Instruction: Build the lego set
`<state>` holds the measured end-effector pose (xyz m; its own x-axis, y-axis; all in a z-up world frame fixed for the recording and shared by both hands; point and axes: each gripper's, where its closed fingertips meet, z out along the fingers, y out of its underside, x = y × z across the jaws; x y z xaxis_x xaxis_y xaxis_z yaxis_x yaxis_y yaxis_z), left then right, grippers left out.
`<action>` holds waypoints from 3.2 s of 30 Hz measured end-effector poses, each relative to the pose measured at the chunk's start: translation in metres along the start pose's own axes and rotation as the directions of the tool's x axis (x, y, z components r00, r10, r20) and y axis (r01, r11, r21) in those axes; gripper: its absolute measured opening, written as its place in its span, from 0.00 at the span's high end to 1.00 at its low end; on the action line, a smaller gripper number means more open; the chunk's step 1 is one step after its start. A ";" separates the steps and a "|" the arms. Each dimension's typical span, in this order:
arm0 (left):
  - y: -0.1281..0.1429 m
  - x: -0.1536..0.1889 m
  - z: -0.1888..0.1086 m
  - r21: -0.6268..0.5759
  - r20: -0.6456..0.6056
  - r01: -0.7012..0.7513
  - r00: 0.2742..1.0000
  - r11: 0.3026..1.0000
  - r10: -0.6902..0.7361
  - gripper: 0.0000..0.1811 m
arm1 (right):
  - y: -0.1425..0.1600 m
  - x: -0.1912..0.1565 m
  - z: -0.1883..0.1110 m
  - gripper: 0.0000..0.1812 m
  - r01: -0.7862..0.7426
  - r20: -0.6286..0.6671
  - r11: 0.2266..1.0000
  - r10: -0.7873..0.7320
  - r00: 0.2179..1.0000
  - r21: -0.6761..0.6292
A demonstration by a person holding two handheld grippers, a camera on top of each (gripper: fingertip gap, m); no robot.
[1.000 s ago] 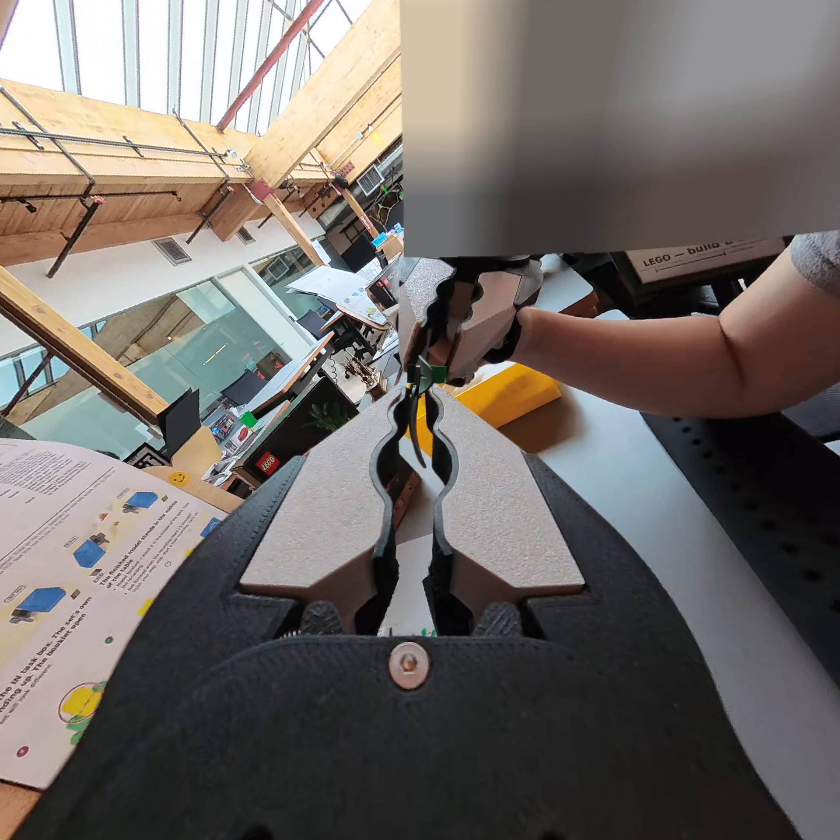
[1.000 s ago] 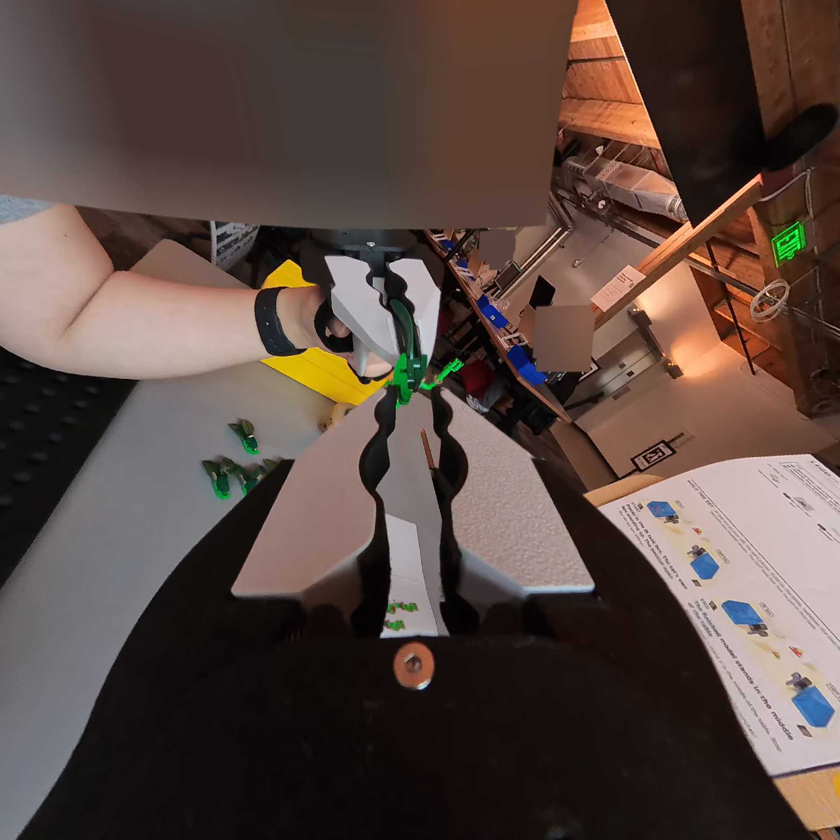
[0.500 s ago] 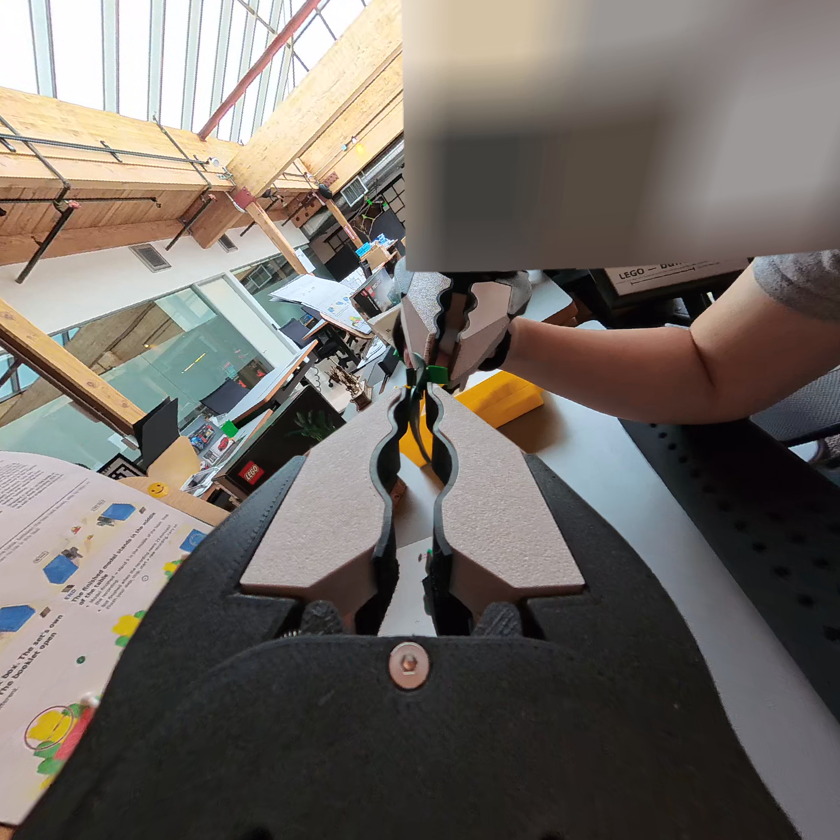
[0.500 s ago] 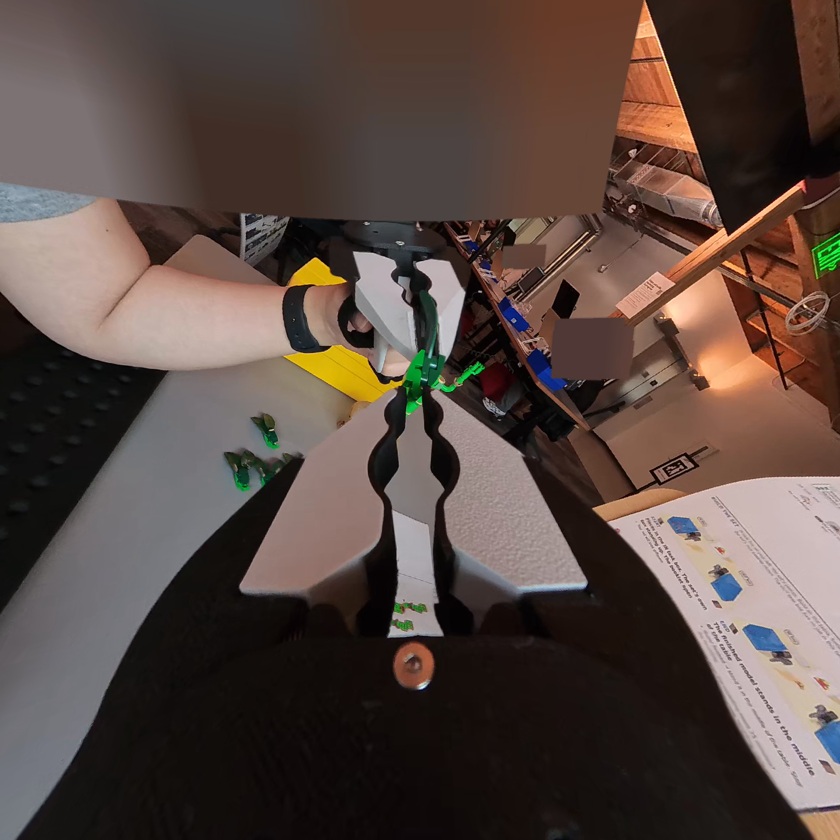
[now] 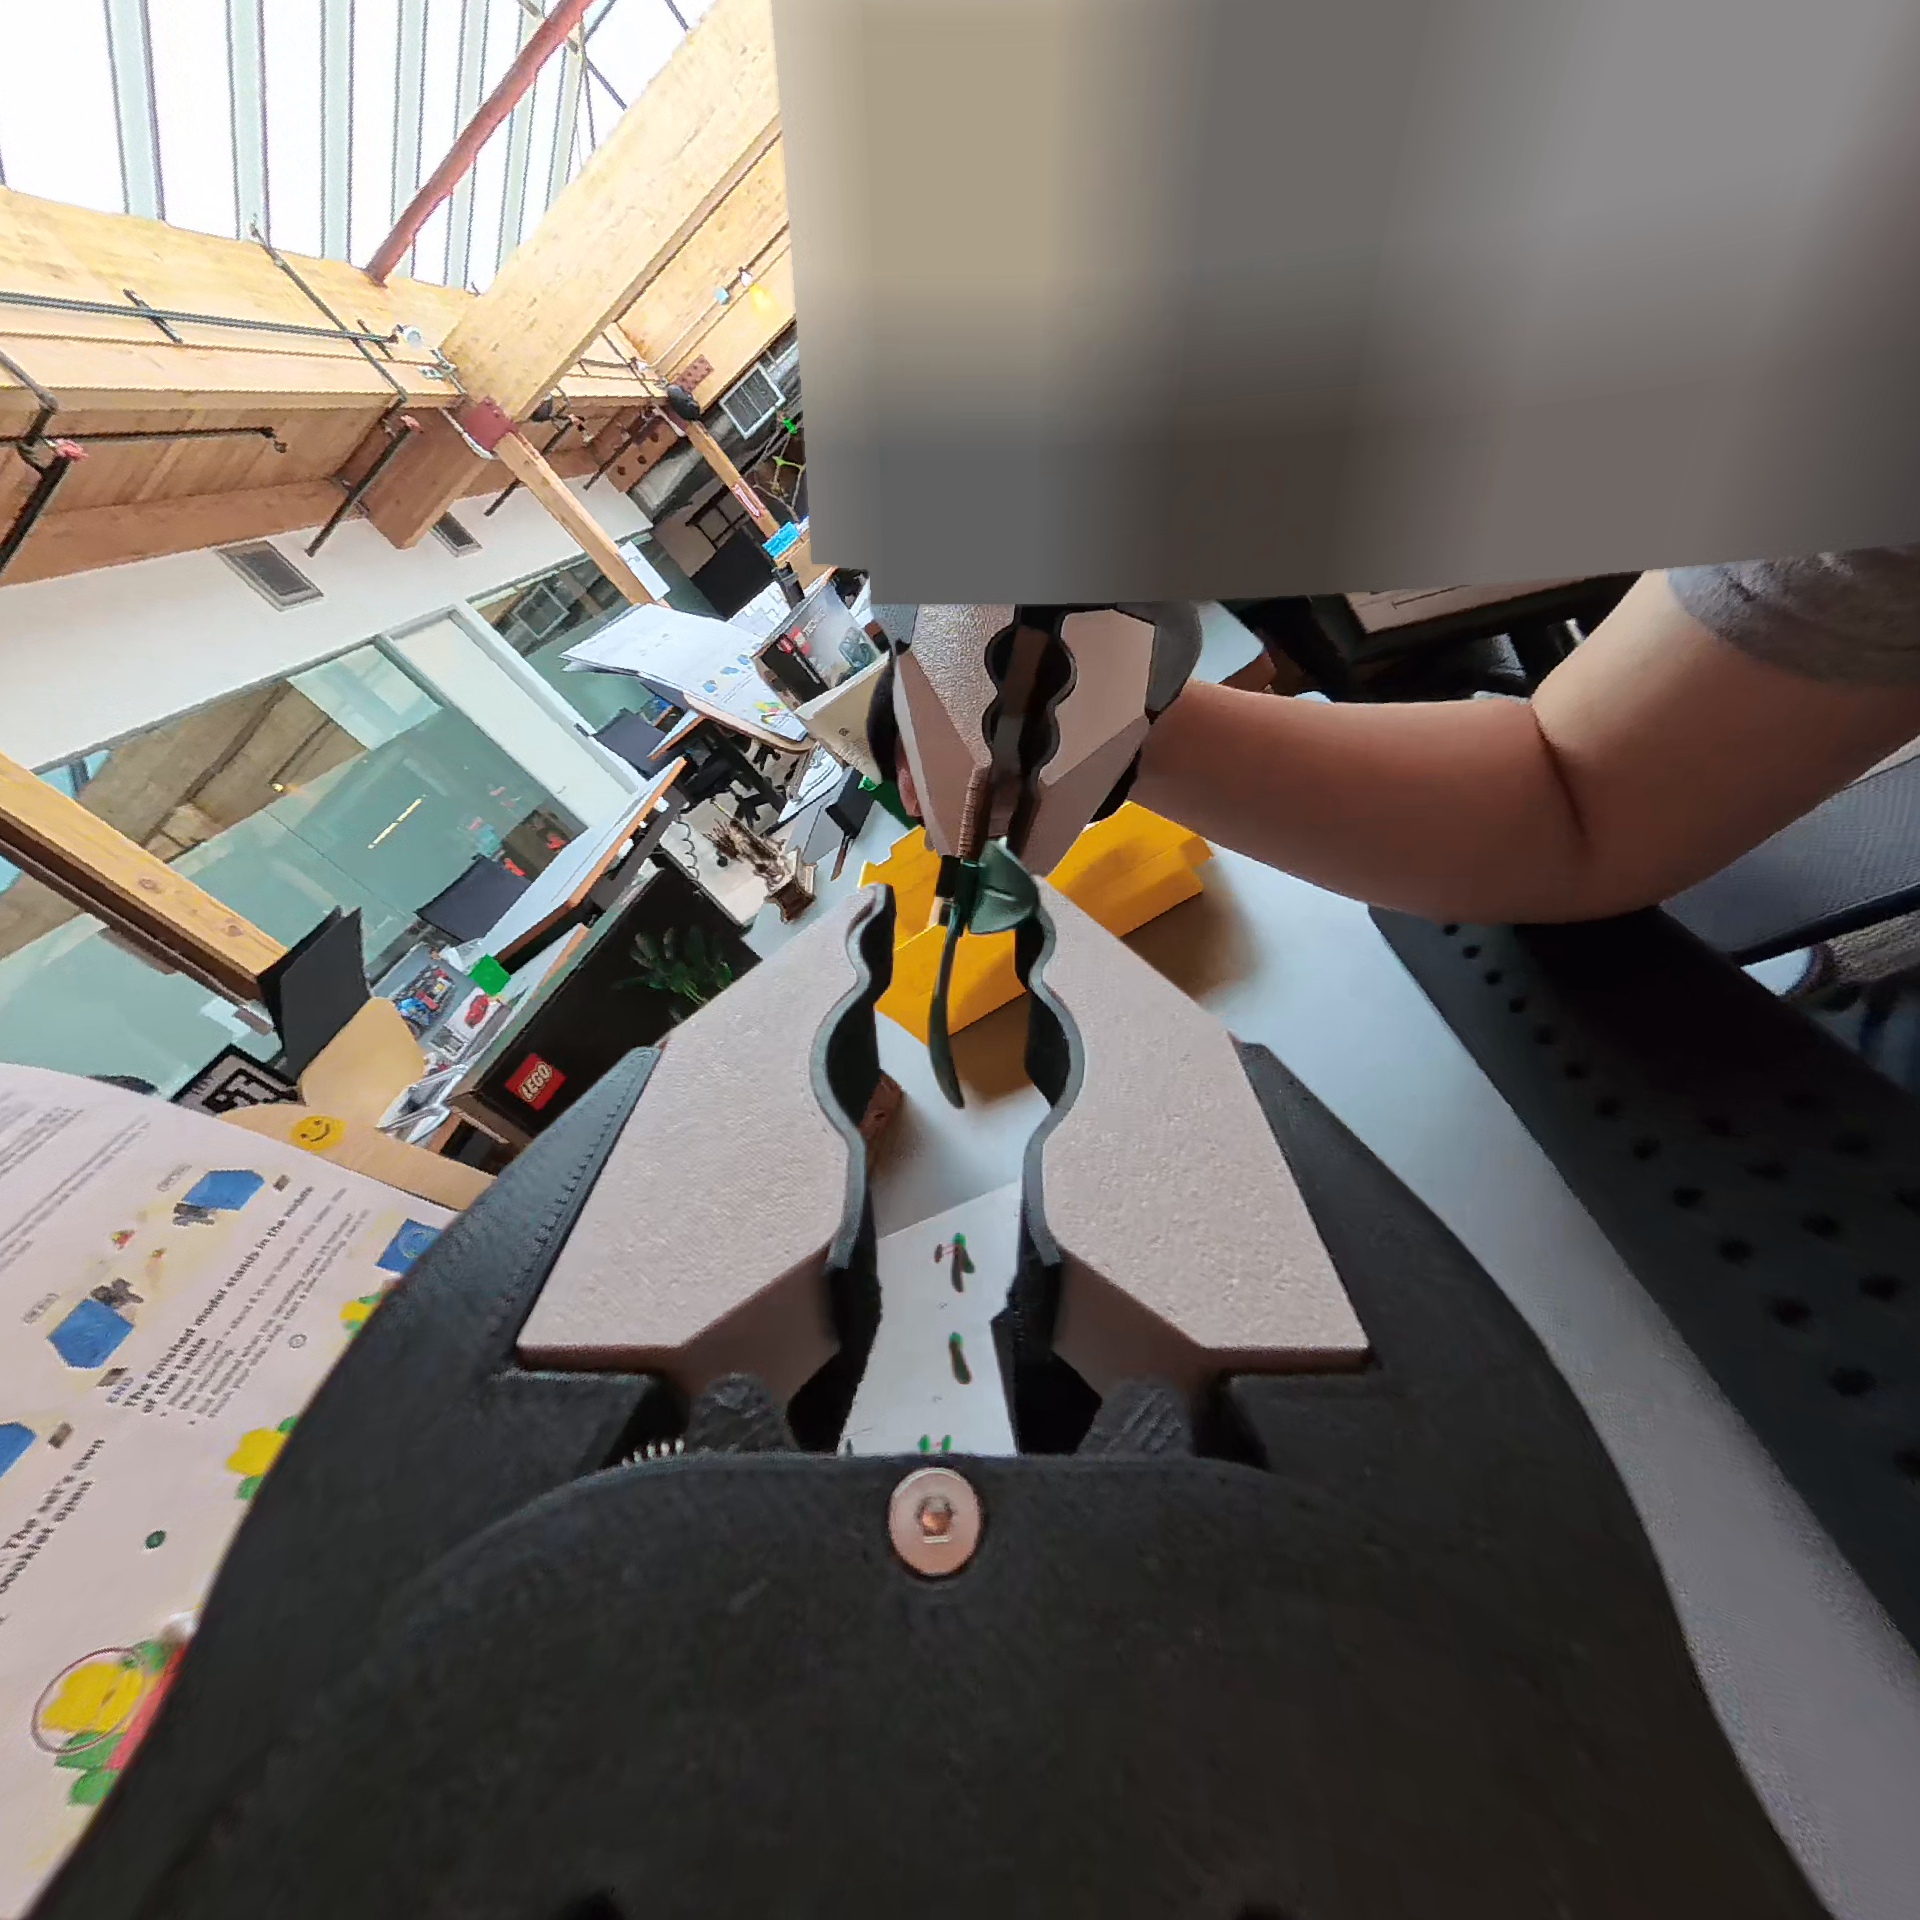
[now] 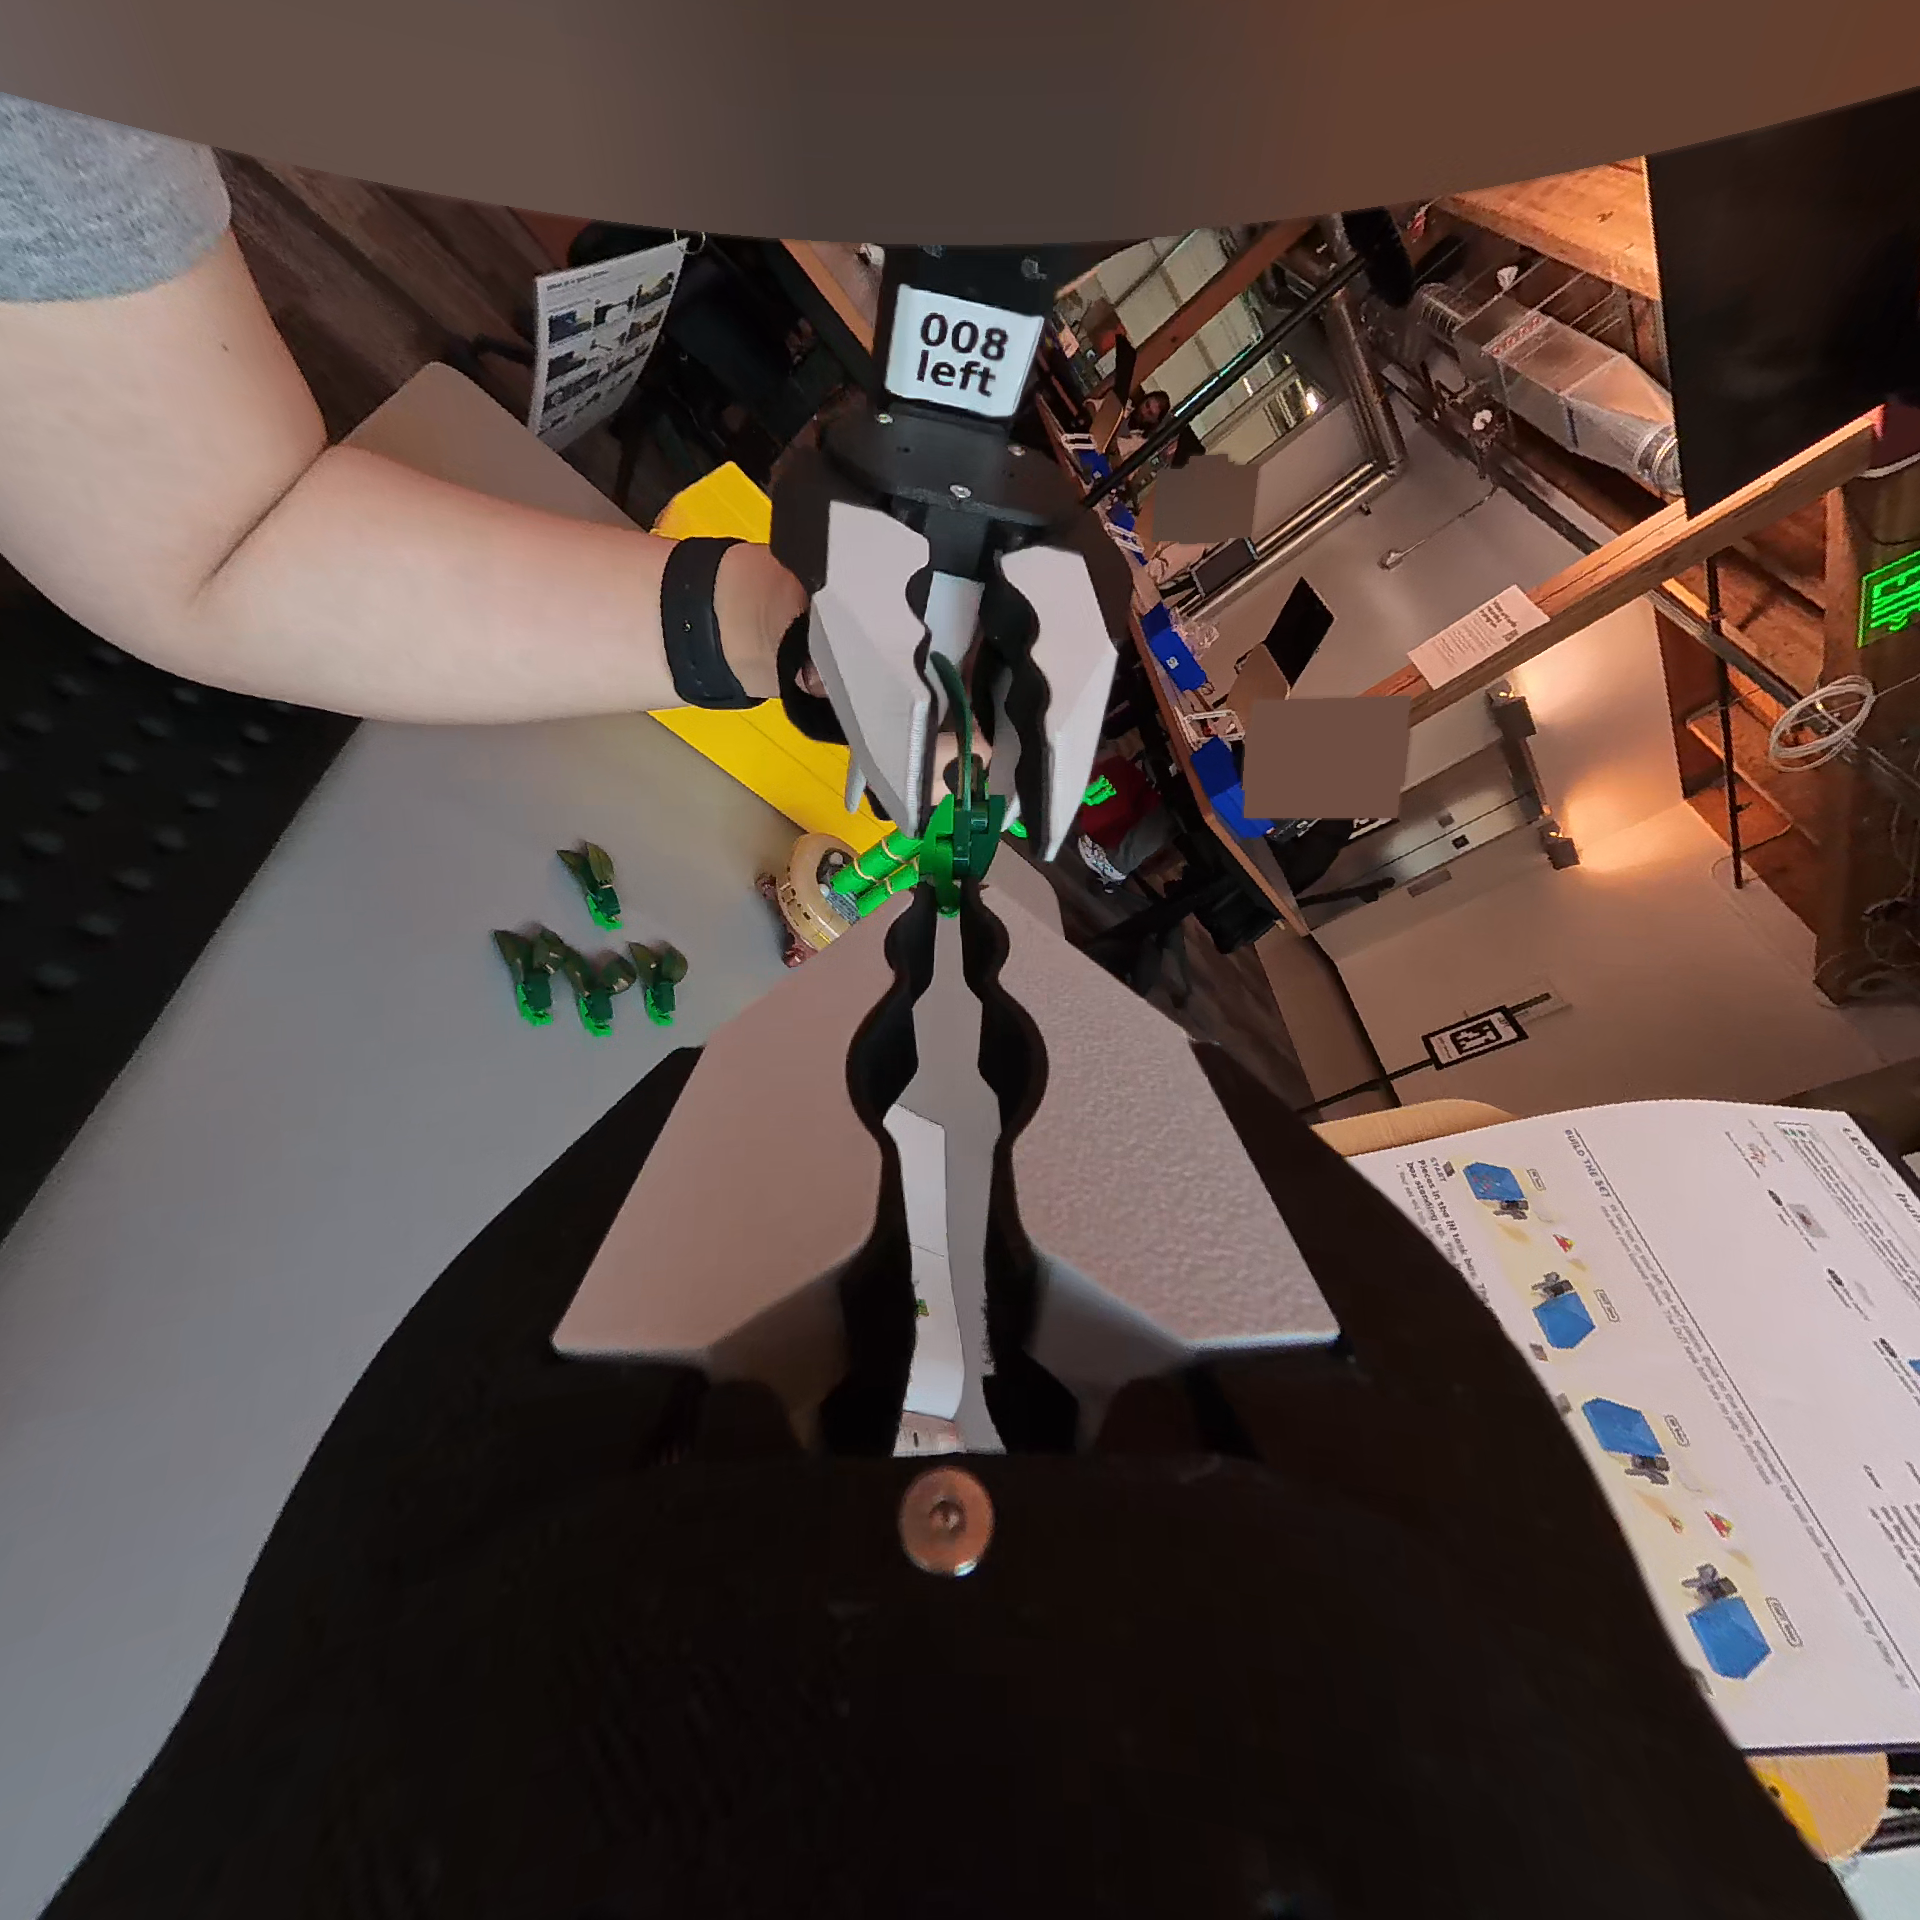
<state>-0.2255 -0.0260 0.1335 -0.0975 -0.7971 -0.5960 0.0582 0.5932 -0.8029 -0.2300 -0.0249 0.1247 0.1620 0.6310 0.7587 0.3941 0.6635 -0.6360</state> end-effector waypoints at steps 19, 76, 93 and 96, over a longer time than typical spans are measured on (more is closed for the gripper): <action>0.004 0.008 0.006 -0.036 -0.014 -0.064 0.998 0.997 0.064 0.93 | 0.005 -0.004 -0.002 0.98 -0.064 0.051 0.998 0.065 0.997 -0.016; 0.010 0.012 0.013 -0.239 0.054 -0.269 0.956 0.933 0.289 0.93 | 0.010 -0.003 -0.013 0.98 0.080 -0.010 0.969 -0.084 0.996 -0.234; 0.017 0.012 0.018 -0.279 0.002 -0.193 0.979 0.941 0.202 0.94 | 0.018 -0.004 -0.016 0.99 0.050 0.019 0.970 -0.047 0.999 -0.239; 0.017 0.013 0.018 -0.272 -0.003 -0.191 0.980 0.943 0.197 0.94 | 0.018 -0.005 -0.016 0.99 0.053 0.023 0.971 -0.049 0.999 -0.235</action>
<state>-0.2077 -0.0282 0.1122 -0.0871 -0.6639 -0.7427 -0.1971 0.7423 -0.6404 -0.2094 -0.0228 0.1119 0.1220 0.6066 0.7856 0.6033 0.5831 -0.5440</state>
